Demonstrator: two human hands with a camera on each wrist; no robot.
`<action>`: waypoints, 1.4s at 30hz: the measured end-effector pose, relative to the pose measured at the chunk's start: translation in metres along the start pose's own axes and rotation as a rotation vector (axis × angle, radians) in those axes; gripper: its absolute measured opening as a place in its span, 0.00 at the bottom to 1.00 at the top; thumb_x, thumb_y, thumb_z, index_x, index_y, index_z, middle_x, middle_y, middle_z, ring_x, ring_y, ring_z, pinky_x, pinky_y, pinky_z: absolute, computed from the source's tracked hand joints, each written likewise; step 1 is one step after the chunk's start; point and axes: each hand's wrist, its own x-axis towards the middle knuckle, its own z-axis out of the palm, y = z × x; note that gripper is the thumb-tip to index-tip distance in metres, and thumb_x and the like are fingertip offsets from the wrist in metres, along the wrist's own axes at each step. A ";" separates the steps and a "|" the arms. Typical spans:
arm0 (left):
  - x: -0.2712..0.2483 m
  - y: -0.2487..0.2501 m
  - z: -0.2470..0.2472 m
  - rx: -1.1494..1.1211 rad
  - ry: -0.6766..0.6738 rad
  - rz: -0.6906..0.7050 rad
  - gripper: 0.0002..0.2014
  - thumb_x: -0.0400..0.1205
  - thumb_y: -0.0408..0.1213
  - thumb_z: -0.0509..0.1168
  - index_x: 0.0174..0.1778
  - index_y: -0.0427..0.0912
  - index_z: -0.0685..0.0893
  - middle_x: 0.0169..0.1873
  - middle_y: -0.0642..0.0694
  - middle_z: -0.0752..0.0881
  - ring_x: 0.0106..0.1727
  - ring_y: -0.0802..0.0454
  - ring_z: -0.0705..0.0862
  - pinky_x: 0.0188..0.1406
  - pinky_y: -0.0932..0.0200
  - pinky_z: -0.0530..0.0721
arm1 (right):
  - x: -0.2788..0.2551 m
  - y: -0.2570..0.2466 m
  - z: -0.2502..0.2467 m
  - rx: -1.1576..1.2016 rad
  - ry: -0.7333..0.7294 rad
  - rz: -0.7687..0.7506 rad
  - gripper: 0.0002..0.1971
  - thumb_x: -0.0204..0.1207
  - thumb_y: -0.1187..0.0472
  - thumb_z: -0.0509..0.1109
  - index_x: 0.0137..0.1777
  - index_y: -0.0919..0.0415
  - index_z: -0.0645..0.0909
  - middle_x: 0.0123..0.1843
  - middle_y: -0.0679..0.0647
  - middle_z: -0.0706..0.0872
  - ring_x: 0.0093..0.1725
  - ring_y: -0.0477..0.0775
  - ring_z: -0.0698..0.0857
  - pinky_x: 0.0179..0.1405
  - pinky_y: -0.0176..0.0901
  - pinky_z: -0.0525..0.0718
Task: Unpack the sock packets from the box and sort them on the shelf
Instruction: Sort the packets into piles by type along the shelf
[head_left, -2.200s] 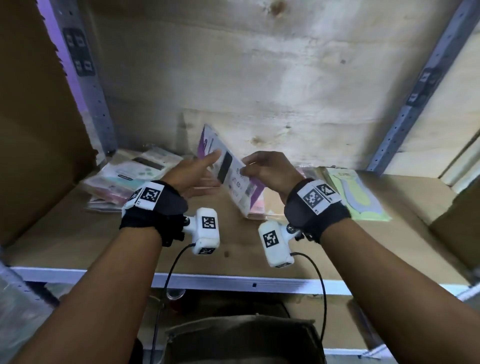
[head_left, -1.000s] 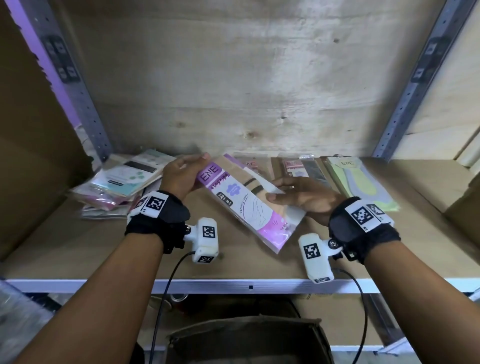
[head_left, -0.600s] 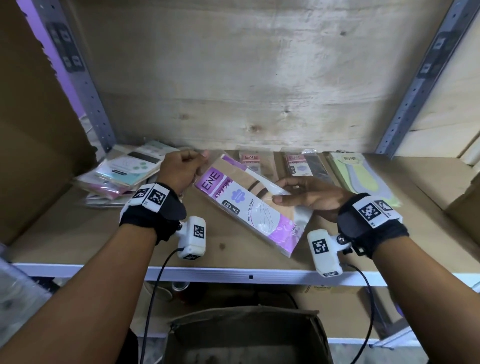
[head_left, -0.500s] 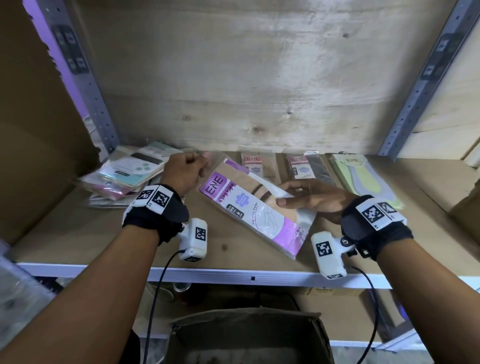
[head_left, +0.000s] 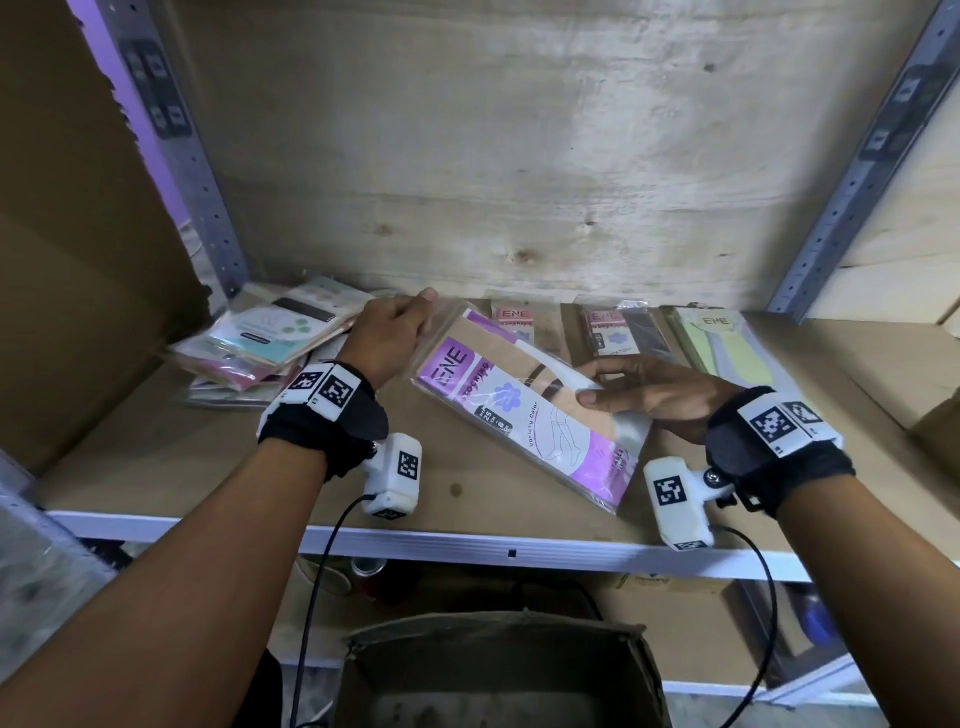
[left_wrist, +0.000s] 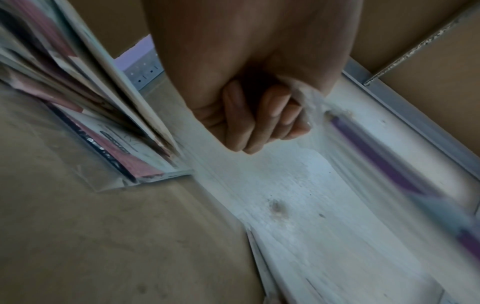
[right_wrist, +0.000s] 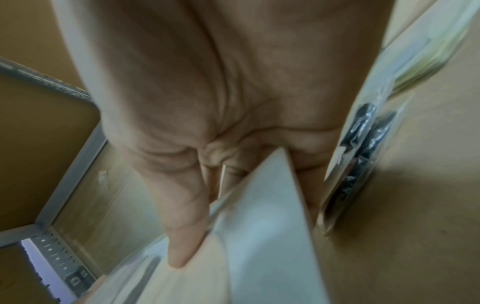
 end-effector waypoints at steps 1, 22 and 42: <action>0.001 0.000 0.000 -0.006 -0.009 -0.005 0.25 0.88 0.52 0.58 0.25 0.47 0.69 0.13 0.57 0.68 0.15 0.60 0.64 0.28 0.59 0.65 | 0.000 -0.001 0.000 0.002 -0.001 -0.002 0.15 0.79 0.73 0.68 0.66 0.73 0.79 0.53 0.59 0.84 0.51 0.49 0.82 0.52 0.26 0.79; -0.007 -0.007 -0.006 0.062 -0.014 -0.087 0.28 0.86 0.55 0.59 0.21 0.46 0.71 0.14 0.53 0.73 0.14 0.60 0.70 0.21 0.64 0.70 | -0.002 -0.004 0.001 -0.089 0.014 0.022 0.07 0.79 0.67 0.71 0.56 0.61 0.84 0.48 0.53 0.85 0.49 0.45 0.84 0.56 0.32 0.78; 0.001 -0.006 -0.004 -0.519 -0.062 -0.308 0.27 0.84 0.65 0.55 0.32 0.46 0.81 0.20 0.53 0.78 0.17 0.58 0.71 0.15 0.69 0.67 | -0.002 -0.009 -0.001 -0.027 0.038 -0.015 0.09 0.80 0.71 0.68 0.59 0.71 0.81 0.51 0.60 0.80 0.50 0.53 0.78 0.47 0.26 0.77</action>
